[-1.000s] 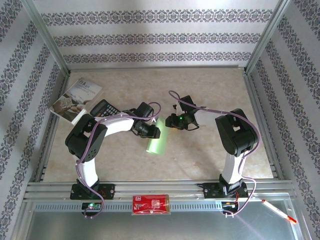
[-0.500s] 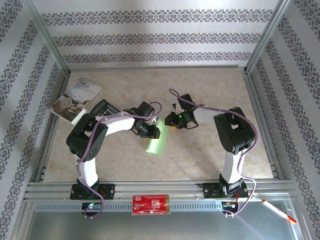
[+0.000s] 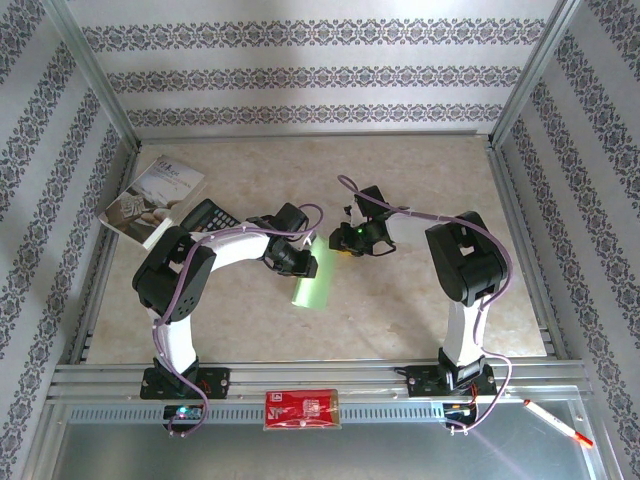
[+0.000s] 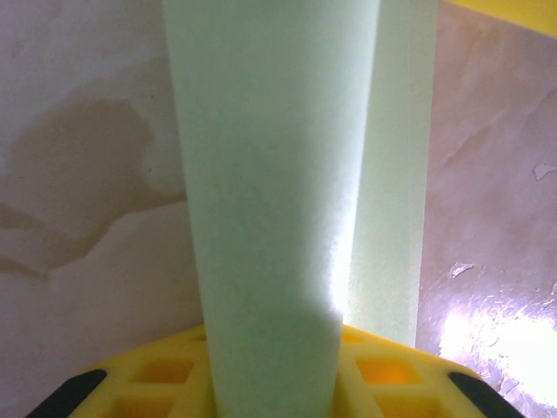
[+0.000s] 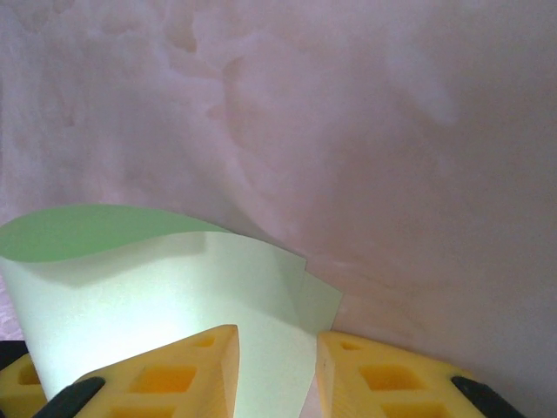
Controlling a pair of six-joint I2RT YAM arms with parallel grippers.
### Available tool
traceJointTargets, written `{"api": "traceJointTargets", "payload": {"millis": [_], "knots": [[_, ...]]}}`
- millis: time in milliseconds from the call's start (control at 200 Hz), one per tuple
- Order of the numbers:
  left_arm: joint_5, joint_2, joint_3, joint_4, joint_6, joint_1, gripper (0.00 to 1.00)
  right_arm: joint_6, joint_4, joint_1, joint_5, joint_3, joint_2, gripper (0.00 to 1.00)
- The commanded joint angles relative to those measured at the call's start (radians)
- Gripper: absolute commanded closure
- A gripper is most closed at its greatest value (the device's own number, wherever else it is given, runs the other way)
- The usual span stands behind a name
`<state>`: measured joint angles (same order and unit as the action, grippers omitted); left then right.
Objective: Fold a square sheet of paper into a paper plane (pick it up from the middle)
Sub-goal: First fold the square sheet of paper in half at the center of the table.
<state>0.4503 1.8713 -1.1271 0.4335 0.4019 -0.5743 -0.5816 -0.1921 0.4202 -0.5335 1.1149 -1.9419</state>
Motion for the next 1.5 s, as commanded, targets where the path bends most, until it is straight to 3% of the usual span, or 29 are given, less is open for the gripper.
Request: {"api": "traceJointTargets", "payload": {"millis": [0, 1499], "knots": [[-0.032, 0.041, 0.009, 0.168, -0.021, 0.004, 0.71, -0.007, 0.116, 0.011, -0.004, 0.035, -0.054, 0.70], [-0.084, 0.075, 0.039, 0.171, -0.052, 0.002, 0.66, -0.002, 0.107, 0.007, -0.020, 0.038, -0.052, 0.69]]}}
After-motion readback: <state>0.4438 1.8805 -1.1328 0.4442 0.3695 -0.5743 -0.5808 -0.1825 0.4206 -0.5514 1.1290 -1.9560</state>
